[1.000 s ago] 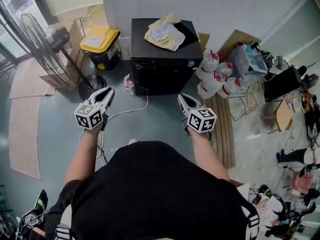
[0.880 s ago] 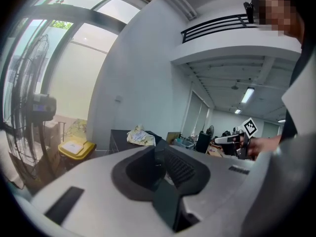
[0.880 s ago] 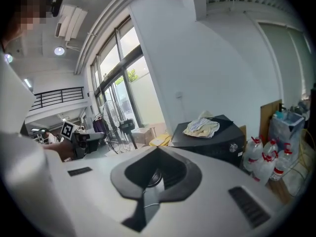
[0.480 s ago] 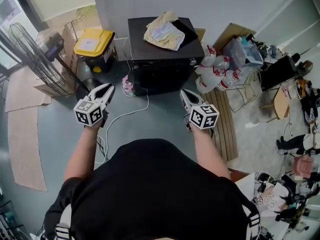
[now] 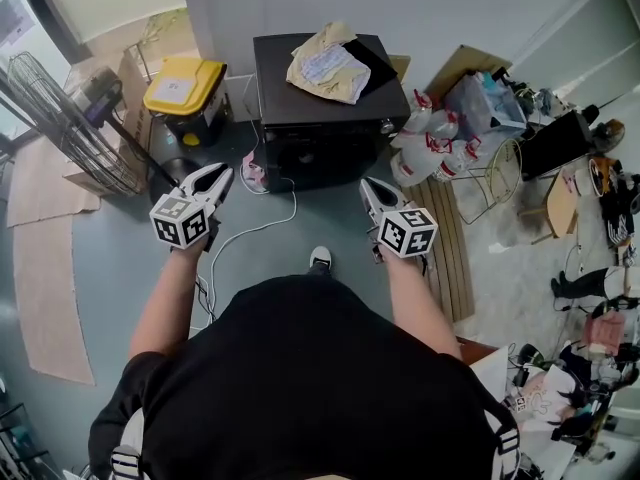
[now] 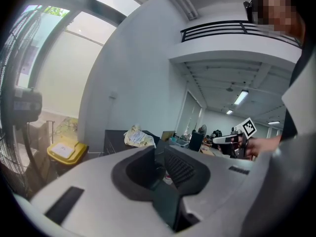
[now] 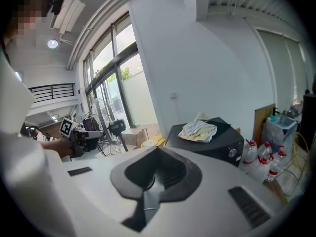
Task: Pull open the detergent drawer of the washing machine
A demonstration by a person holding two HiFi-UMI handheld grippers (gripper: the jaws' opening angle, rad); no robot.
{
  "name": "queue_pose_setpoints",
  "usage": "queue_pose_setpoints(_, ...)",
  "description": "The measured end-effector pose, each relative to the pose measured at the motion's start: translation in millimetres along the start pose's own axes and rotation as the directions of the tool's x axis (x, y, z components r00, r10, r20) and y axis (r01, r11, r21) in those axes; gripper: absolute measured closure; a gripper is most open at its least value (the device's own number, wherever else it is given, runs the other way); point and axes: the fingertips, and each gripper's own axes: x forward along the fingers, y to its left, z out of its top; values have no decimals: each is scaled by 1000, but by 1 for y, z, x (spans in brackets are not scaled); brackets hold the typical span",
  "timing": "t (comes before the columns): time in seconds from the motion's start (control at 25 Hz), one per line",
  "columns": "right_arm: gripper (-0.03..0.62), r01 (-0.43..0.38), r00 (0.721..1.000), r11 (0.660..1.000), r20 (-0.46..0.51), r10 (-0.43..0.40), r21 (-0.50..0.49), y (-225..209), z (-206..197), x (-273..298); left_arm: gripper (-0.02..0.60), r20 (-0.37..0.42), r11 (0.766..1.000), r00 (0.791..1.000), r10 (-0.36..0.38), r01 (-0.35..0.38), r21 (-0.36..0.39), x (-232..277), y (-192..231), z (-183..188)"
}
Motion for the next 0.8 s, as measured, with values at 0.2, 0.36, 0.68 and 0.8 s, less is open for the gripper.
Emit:
queue_pose_setpoints(0.2, 589, -8, 1000, 1000, 13, 8, -6, -31, 11, 29, 512, -18, 1000, 999, 30, -29, 6, 24, 8, 4)
queue_pose_setpoints(0.36, 554, -42, 999, 998, 18, 43, -35, -50, 29, 62, 481, -15, 998, 997, 69, -69, -2, 45, 20, 14)
queue_pose_setpoints(0.68, 335, -104, 995, 990, -12, 103, -92, -90, 58, 121, 347, -28, 992, 991, 130, -130, 10, 96, 46, 34)
queue_pose_setpoints(0.8, 322, -109, 994, 989, -23, 107, -100, -104, 63, 136, 328, -37, 989, 988, 151, -151, 6, 109, 56, 36)
